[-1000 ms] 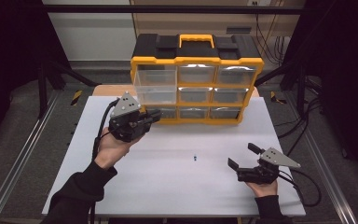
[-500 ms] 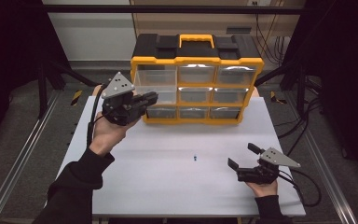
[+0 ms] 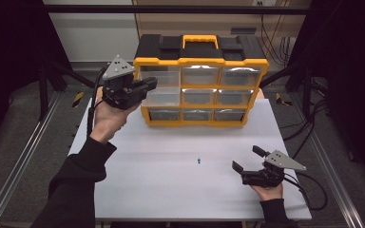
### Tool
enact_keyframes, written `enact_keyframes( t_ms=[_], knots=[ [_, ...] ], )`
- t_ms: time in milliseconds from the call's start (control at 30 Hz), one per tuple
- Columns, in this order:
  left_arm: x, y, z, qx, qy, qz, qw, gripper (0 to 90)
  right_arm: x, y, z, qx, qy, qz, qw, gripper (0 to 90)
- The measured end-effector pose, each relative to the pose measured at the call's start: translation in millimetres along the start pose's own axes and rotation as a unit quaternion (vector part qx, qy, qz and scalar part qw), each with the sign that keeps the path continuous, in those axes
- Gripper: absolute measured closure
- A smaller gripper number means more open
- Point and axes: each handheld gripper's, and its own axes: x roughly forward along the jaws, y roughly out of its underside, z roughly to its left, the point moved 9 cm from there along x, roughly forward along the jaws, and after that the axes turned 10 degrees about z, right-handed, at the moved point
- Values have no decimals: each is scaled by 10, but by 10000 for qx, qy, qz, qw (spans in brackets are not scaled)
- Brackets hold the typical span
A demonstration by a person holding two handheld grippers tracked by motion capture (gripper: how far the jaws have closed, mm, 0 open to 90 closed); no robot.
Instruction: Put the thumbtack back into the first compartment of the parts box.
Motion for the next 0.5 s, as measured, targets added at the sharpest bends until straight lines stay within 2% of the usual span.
enact_keyframes(
  t_ms=[167,233,300,500],
  knots=[
    [115,6,96,19,-183,168,9997,845,1,-2,3,38,-3,3,10000,6],
    [149,6,135,-68,-193,159,9997,845,-1,-2,3,41,-1,1,10000,6],
    [179,21,172,-87,-233,212,9995,845,-7,-2,18,156,-26,30,9999,6],
    [259,72,249,-123,-402,389,9984,843,-4,-4,14,120,-25,24,9999,6]
  ],
)
